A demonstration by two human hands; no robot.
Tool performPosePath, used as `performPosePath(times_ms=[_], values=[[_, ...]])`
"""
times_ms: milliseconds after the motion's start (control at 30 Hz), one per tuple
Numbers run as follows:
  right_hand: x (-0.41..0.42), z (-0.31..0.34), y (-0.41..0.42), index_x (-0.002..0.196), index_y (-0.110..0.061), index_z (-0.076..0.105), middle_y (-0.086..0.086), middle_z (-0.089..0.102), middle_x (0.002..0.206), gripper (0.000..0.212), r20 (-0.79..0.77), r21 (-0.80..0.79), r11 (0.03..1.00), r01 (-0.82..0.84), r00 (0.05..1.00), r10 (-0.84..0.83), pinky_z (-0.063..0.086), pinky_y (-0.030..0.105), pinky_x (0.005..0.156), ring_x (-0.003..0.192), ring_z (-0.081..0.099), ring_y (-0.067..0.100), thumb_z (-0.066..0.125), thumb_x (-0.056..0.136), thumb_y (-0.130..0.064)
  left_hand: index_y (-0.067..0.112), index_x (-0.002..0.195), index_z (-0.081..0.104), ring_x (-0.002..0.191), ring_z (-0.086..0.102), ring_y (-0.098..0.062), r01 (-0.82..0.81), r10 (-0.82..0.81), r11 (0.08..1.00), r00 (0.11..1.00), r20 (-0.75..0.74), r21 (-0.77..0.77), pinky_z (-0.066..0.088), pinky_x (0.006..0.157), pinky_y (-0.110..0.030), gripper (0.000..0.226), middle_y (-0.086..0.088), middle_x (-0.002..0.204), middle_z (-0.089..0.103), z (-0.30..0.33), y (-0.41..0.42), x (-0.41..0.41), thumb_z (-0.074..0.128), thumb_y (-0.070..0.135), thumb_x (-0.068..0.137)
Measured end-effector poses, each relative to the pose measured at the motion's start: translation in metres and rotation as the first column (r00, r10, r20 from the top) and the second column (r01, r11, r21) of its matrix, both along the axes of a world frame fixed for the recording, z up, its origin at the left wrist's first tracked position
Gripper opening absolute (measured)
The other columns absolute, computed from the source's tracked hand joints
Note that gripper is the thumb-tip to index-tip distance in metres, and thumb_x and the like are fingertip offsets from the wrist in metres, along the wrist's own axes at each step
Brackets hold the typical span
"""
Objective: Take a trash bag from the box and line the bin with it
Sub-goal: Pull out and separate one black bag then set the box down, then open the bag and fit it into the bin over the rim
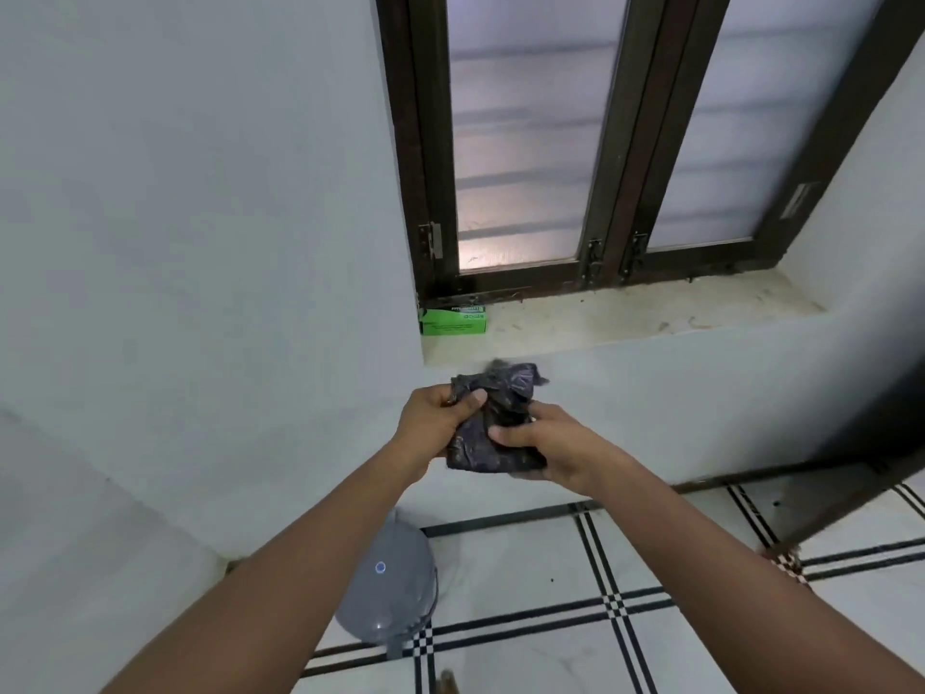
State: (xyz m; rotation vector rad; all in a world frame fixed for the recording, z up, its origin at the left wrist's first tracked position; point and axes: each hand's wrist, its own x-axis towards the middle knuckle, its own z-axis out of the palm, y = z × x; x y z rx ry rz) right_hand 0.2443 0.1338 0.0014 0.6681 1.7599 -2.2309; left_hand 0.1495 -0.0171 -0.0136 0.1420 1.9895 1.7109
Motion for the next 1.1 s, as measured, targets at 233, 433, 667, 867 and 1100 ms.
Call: performPosePath(times_ms=[233,433,667,867,1100], values=[[0.046,-0.016,-0.020,0.120,-0.014,0.060,0.004,0.071,0.097,0.039,-0.018,0.129,0.945,0.301,0.953,-0.301,0.051,0.026,0.056,0.072,0.063,0.015,0.076,0.090,-0.031,0.001,0.123,0.069,0.109,0.074,-0.025,0.175,-0.228,0.963,0.934,0.274,0.203,0.058,0.094,-0.035,0.044,-0.015,0.116,0.077,0.005,-0.033,0.080,0.083,0.016,0.085],[0.097,-0.012,-0.052,0.121,-0.025,0.044,-0.003,0.063,0.092,0.049,-0.236,0.727,0.609,0.318,0.948,-0.213,0.049,0.028,0.066,0.073,0.061,0.007,0.075,0.086,-0.042,0.000,0.099,0.065,0.051,0.050,-0.013,-0.262,0.223,0.955,0.943,0.246,0.140,0.045,0.047,-0.024,0.019,-0.015,0.078,0.064,0.000,-0.051,0.130,0.070,0.018,0.097],[0.127,0.005,-0.096,0.105,-0.019,0.074,-0.004,0.078,0.101,0.044,-0.095,0.200,0.980,0.012,0.995,0.007,0.061,0.039,0.089,0.095,0.074,0.014,0.067,0.089,-0.059,0.022,0.115,0.048,0.045,0.044,-0.015,-0.254,0.255,0.965,0.967,-0.013,0.066,0.038,0.044,-0.024,0.025,-0.005,0.063,0.058,0.005,-0.085,0.157,0.064,0.035,0.100],[0.116,0.007,-0.125,0.096,-0.019,0.066,0.004,0.076,0.096,0.016,0.036,-0.228,0.928,0.296,0.955,-0.296,0.055,0.036,0.085,0.093,0.070,0.020,0.062,0.100,-0.034,0.025,0.092,0.071,0.053,0.059,-0.010,-0.183,0.152,0.979,0.949,-0.277,-0.090,0.045,0.054,-0.021,0.020,-0.001,0.068,0.074,-0.002,-0.138,0.156,0.066,0.043,0.097],[0.101,0.008,-0.197,0.087,-0.017,0.069,0.000,0.076,0.082,0.024,0.144,-0.315,0.868,0.383,0.924,-0.355,0.055,0.034,0.089,0.089,0.069,0.016,0.074,0.090,-0.040,0.030,0.093,0.074,0.099,0.063,-0.015,0.006,-0.187,0.862,0.933,-0.307,-0.506,0.050,0.082,-0.020,0.012,0.002,0.106,0.069,-0.008,-0.224,0.140,0.071,0.028,0.081]])
